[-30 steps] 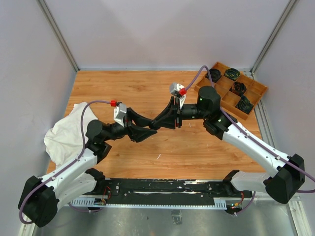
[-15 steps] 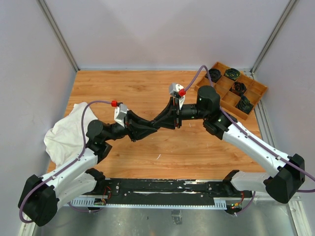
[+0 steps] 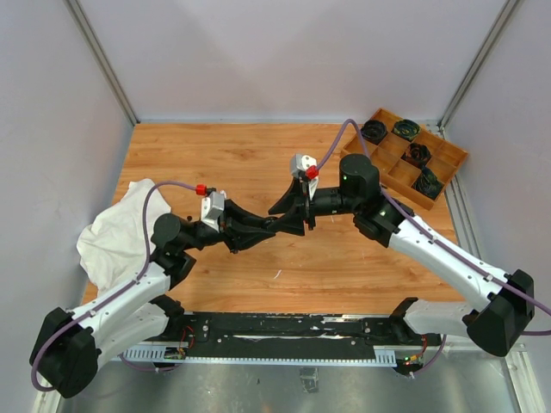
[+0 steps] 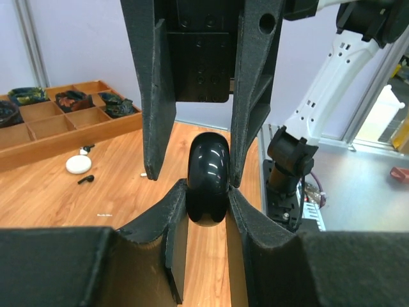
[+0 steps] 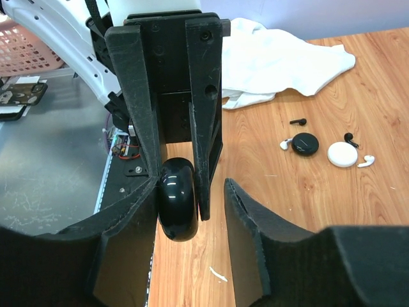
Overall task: Insert the wireless bluetooth earbuds into the charging case
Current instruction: Pick up the charging case at the center of the board, then open the charging case.
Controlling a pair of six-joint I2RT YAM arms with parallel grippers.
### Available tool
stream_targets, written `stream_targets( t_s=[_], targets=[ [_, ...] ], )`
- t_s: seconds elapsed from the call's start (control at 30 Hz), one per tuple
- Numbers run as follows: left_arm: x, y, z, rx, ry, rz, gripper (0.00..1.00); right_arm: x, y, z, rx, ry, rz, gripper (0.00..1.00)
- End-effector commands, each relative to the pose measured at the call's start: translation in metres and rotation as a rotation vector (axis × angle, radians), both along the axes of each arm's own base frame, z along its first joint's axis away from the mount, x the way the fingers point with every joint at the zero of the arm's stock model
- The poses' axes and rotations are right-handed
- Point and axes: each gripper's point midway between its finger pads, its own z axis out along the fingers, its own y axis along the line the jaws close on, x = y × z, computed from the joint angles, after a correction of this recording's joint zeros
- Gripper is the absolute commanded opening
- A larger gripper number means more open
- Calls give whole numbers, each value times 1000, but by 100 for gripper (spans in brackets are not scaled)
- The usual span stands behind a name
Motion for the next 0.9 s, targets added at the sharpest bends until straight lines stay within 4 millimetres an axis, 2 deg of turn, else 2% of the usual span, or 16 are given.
stream_targets(
  t_s=[0.0, 0.3, 0.53, 0.77, 0.87],
  targets=[
    [-15, 1, 5, -5, -134, -32, 0, 0, -2, 17, 13, -86, -18, 46],
    [-22, 2, -4, 11, -236, -29, 0, -3, -7, 25, 8, -112, -18, 50],
    [-23, 2, -6, 13, -266, -21, 0, 2, -7, 23, -9, -100, -42, 51],
    [-11, 1, -13, 17, -207, 31, 0, 7, -10, 19, -41, -81, -78, 57],
    [-3, 1, -24, 29, -181, 66, 0, 18, -19, 12, -89, -89, -154, 60]
  ],
)
